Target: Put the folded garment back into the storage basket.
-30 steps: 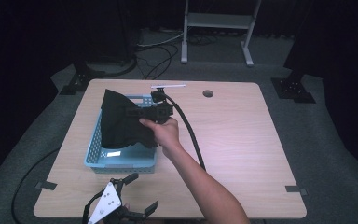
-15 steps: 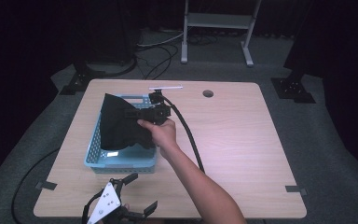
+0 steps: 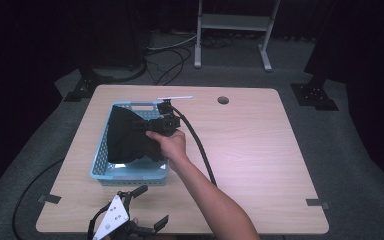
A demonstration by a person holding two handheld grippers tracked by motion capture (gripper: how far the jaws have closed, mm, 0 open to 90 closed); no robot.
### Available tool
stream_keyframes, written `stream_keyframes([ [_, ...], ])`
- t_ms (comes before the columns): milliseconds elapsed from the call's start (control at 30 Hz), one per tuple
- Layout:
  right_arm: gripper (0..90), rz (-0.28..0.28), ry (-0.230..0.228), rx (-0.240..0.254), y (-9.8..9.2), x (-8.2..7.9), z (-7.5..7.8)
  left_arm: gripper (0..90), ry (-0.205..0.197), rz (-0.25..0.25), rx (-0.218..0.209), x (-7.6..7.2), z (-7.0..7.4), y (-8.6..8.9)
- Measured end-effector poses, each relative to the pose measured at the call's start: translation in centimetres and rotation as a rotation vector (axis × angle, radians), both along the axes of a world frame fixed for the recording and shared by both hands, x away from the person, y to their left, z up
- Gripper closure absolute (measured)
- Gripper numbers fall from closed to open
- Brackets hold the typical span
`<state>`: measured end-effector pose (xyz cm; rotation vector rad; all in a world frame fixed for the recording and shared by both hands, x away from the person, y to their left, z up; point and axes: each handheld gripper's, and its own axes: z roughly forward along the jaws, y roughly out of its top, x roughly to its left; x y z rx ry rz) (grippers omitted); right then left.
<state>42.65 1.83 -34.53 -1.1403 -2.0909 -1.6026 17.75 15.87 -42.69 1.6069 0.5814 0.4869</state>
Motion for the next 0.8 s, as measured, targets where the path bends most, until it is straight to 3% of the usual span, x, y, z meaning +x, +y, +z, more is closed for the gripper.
stream_keyframes([
  [800, 76.0, -0.035, 0.049, -0.038, 1.4, 0.9, -2.3, 0.0, 0.002, 0.005, -0.009, 0.0, 0.0, 0.3],
])
